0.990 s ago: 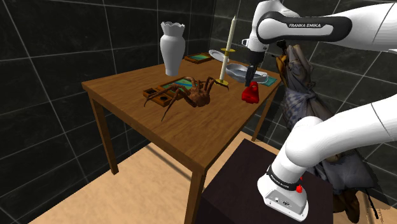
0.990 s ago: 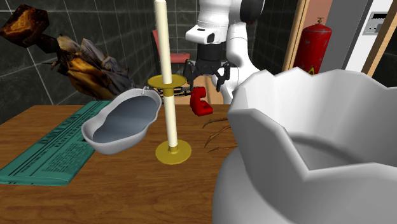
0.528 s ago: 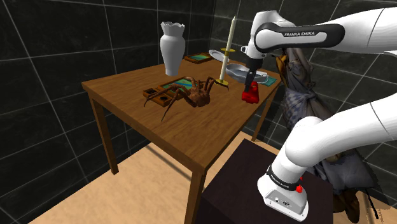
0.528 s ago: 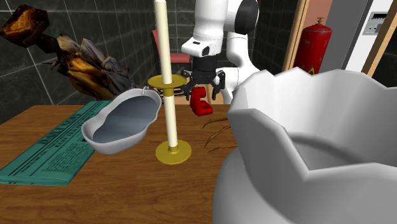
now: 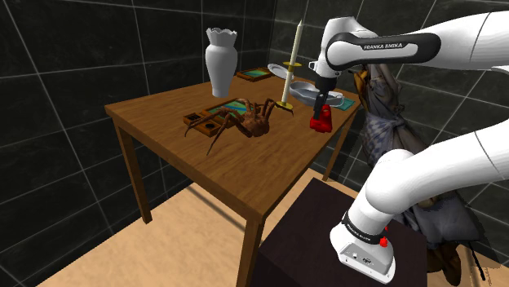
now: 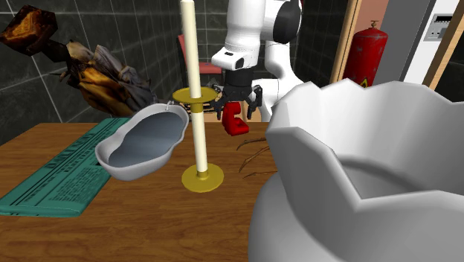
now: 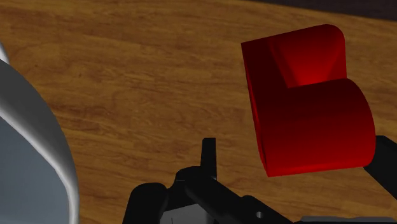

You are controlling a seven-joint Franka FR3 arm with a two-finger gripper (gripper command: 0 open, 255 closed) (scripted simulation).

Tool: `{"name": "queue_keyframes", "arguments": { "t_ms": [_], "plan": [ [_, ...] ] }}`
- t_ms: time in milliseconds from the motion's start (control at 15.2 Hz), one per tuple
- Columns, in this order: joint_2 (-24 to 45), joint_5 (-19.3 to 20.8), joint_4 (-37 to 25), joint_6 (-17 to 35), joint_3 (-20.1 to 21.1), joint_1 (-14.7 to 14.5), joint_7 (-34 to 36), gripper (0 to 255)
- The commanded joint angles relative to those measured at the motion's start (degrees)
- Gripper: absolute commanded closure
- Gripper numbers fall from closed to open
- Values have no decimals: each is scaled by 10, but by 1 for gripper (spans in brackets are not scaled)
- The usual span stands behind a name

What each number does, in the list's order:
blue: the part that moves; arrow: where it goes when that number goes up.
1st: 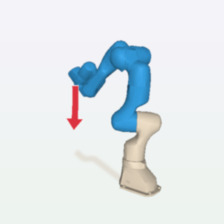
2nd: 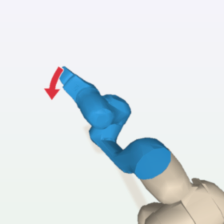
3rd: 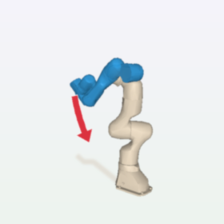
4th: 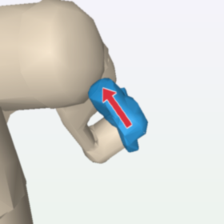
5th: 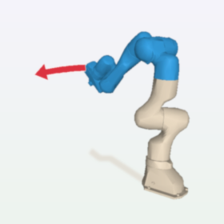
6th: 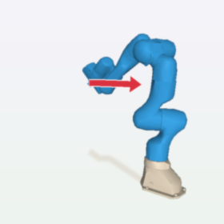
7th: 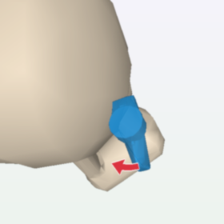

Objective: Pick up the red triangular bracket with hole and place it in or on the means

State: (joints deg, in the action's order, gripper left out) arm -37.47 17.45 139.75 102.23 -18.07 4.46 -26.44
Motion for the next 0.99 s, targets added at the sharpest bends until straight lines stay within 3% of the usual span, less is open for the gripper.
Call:
{"name": "queue_keyframes", "arguments": {
  "t_ms": [0, 594, 924],
  "plan": [
    [0, 0, 0, 0, 0, 0, 0, 255],
    [0, 0, 0, 0, 0, 0, 0, 255],
    [0, -6, -38, -38, 7, -2, -5, 255]
  ]
}}
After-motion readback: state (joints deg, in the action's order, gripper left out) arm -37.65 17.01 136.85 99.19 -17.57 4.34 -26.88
